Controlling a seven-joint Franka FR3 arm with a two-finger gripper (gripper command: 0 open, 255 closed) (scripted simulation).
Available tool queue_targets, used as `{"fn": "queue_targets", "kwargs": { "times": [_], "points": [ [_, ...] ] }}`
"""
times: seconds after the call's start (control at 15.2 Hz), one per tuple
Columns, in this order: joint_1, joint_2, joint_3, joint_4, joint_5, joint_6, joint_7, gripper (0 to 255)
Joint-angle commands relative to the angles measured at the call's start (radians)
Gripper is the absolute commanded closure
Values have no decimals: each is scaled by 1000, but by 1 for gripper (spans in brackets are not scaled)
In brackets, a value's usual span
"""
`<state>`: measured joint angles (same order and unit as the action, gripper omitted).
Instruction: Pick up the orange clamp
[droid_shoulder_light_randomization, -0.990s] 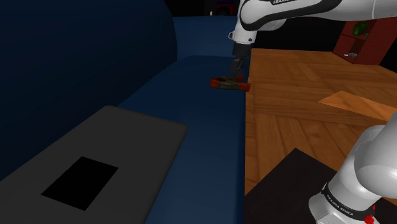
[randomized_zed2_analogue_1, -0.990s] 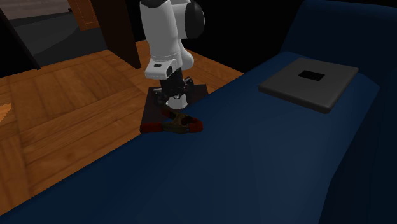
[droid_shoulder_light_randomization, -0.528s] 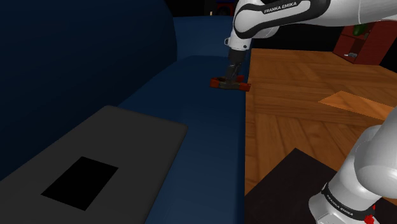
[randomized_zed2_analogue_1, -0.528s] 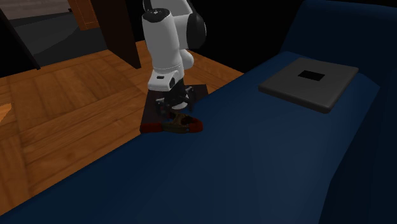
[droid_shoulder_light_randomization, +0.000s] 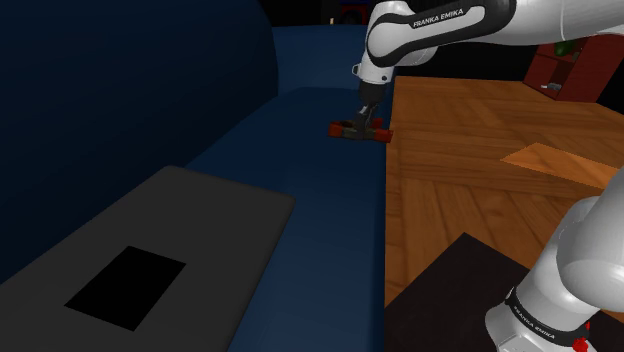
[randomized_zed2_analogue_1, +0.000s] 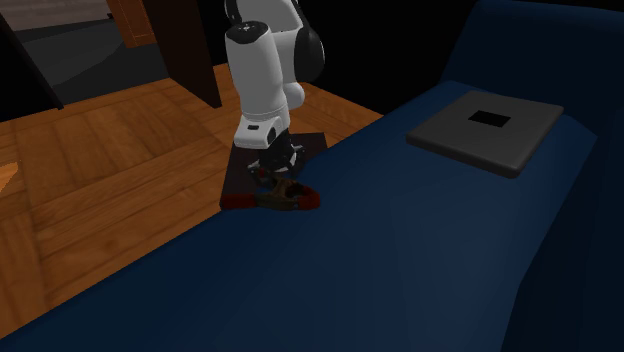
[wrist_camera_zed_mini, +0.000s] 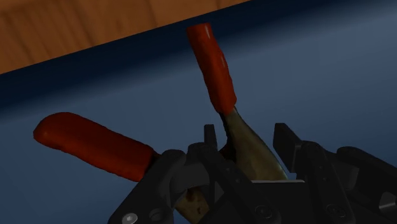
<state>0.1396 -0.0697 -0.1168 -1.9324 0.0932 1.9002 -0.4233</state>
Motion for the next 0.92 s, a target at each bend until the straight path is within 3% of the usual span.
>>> {"fn": "queue_targets", "kwargs": {
  "times": [0.0,0.26,0.86],
  "points": [
    [0,2,0,-1,0,0,0,255],
    [0,-1,0,-3,0,0,1,255],
    [0,-4,0,114,-4,-120,11,255]
  ]
}}
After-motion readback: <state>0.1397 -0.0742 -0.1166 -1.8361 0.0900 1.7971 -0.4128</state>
